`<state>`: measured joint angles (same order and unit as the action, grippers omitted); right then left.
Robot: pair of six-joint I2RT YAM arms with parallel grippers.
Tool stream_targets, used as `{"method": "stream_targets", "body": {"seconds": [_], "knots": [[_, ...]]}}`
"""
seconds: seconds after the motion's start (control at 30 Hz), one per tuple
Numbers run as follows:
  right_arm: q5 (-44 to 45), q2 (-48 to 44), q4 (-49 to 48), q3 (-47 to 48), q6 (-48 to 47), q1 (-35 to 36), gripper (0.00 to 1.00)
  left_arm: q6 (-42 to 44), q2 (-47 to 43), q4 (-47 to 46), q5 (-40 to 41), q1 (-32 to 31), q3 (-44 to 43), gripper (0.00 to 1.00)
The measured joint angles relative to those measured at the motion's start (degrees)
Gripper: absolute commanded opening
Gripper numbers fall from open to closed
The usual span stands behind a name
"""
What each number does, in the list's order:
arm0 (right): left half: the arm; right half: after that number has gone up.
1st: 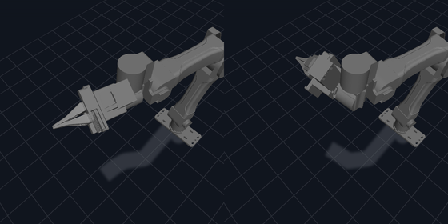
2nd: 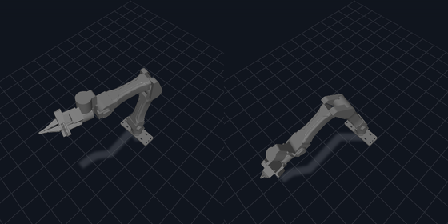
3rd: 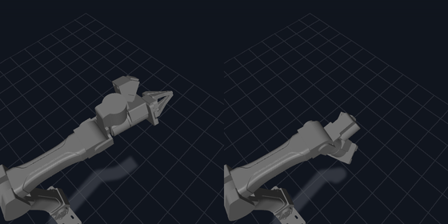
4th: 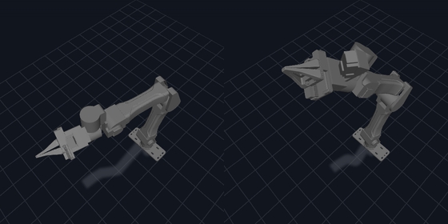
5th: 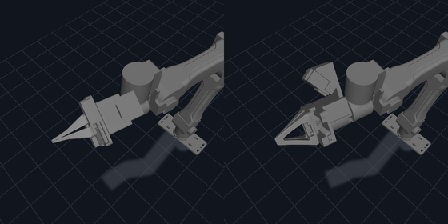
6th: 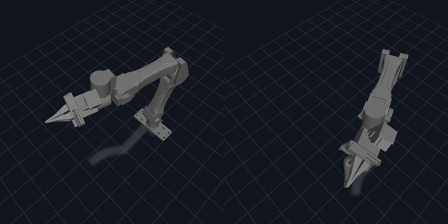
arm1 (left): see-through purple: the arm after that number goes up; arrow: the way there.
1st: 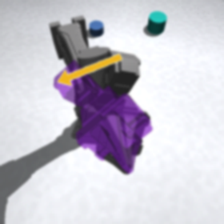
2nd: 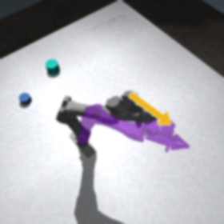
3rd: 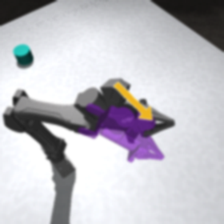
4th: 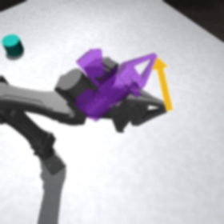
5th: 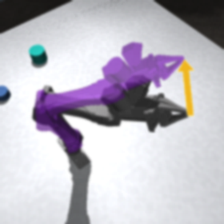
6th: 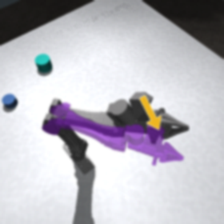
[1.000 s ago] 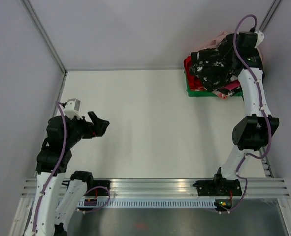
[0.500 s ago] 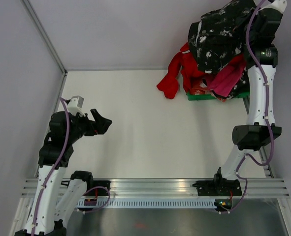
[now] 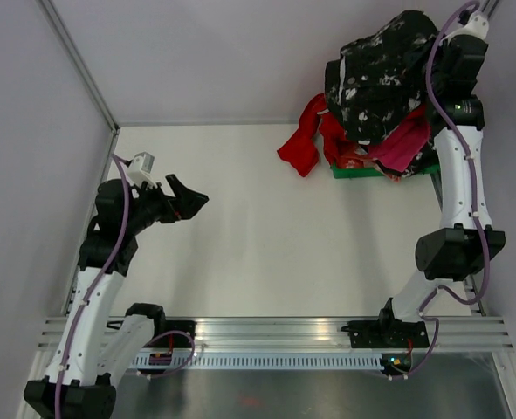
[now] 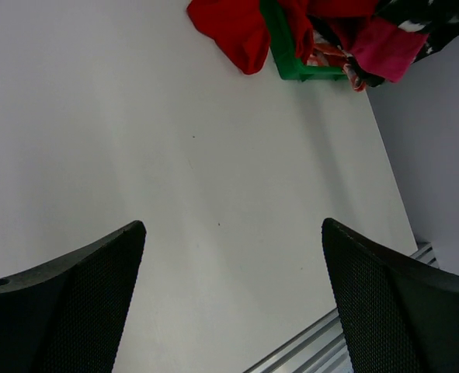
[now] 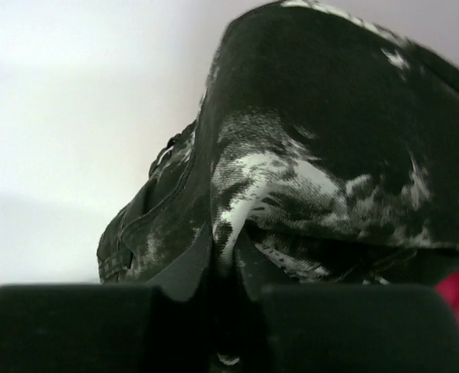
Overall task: Fold and stack the trousers
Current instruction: Move the trousers to the center of the board
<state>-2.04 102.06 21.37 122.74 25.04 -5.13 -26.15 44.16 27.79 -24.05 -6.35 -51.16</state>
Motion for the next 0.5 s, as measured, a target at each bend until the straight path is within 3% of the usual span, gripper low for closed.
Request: {"method": "stream_targets", "body": {"seconds": [0.07, 0.17, 0.3, 0.33, 0.37, 0.4, 0.5], "knots": [[-1.2, -3.4, -1.2, -8.5, 0.0, 0.1, 0.39, -1.4, 2.2, -2.7, -1.6, 0.0, -0.1, 1.0], [-1.7, -7.1, -1.8, -18.0, -1.2, 0.3, 0.53, -3.3, 6.3, -6.4, -3.8, 0.0, -0.7, 1.0], [-1.5, -7.3, 0.7, -19.1, -4.1, 0.3, 0.53, -6.8, 11.3, -14.1, -6.3, -1.2, -1.3, 1.0], [-1.6, -7.3, 1.0, -18.8, -4.6, 0.3, 0.5, -7.6, 12.4, -15.9, -6.4, -1.9, -1.6, 1.0], [-1.7, -7.3, 1.5, -18.7, -5.2, 0.3, 0.34, -8.6, 14.2, -18.2, -6.3, -3.3, -2.3, 1.0], [-1.9, -7.3, 2.1, -18.7, -6.0, 0.3, 0.28, -9.4, 16.4, -20.2, -6.1, -5.1, -3.5, 1.0], [-2.8, -7.4, 2.9, -19.3, -6.4, 0.3, 0.3, -10.6, 26.1, -25.7, -4.2, -12.8, -10.2, 1.0]]}}
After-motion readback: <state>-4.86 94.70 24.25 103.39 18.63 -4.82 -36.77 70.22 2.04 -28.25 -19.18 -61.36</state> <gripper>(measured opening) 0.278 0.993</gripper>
